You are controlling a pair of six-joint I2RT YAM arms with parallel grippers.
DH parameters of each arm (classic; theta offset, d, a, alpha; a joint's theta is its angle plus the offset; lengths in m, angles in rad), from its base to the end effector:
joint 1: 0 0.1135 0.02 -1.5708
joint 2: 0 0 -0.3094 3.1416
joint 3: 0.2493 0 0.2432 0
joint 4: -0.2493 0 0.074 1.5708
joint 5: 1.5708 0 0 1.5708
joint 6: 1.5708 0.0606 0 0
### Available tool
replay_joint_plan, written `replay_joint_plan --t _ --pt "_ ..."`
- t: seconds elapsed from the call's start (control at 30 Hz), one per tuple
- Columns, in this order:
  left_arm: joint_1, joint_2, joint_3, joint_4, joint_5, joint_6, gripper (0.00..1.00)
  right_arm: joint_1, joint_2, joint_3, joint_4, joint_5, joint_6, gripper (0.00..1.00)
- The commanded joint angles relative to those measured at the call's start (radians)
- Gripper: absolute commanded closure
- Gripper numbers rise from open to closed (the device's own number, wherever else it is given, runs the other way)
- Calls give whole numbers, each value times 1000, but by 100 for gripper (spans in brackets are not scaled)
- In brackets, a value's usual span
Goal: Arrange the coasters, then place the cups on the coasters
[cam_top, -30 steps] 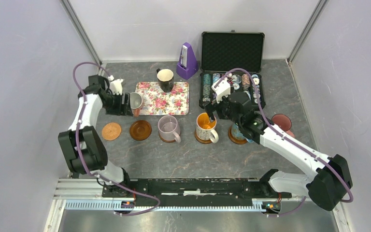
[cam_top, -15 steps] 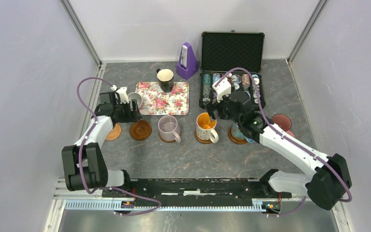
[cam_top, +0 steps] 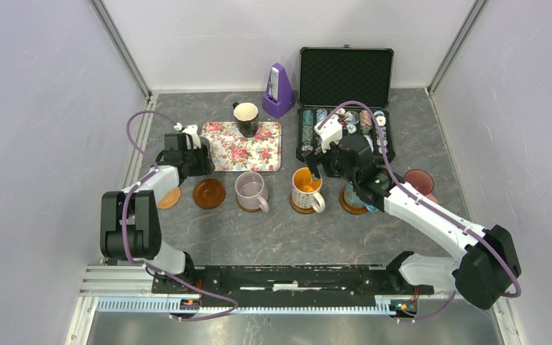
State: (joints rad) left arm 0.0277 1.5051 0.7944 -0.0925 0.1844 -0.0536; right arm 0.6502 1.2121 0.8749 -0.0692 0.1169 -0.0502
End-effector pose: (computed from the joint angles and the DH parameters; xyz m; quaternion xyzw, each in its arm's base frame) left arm 0.3104 -0.0025 0.2178 -0.0031 0.9239 -0.0902 0.3717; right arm 0.2247 0.1620 0.3288 -0.2559 0.7942 0.1156 0.5388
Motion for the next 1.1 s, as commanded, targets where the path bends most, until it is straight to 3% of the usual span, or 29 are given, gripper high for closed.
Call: replay_joint_plan --t 0.0,0.07,0.23,0.47,0.77,1.07 --pt "0 30 37 87 -27 -79 40 -7 6 31 20 19 3 2" --pt "1 39 37 88 -21 -91 43 -9 9 32 18 14 0 2" --pt "1 22 58 97 -38 -88 65 -9 13 30 14 12 -7 2" --pt "14 -58 147 -81 -69 -104 97 -9 22 26 37 0 -16 2" --pt "147 -291 158 -357 -120 -136 98 -13 23 18 54 -2 -33 2" --pt "257 -445 34 -507 -247 -273 98 -20 5 -13 56 -18 -33 2"
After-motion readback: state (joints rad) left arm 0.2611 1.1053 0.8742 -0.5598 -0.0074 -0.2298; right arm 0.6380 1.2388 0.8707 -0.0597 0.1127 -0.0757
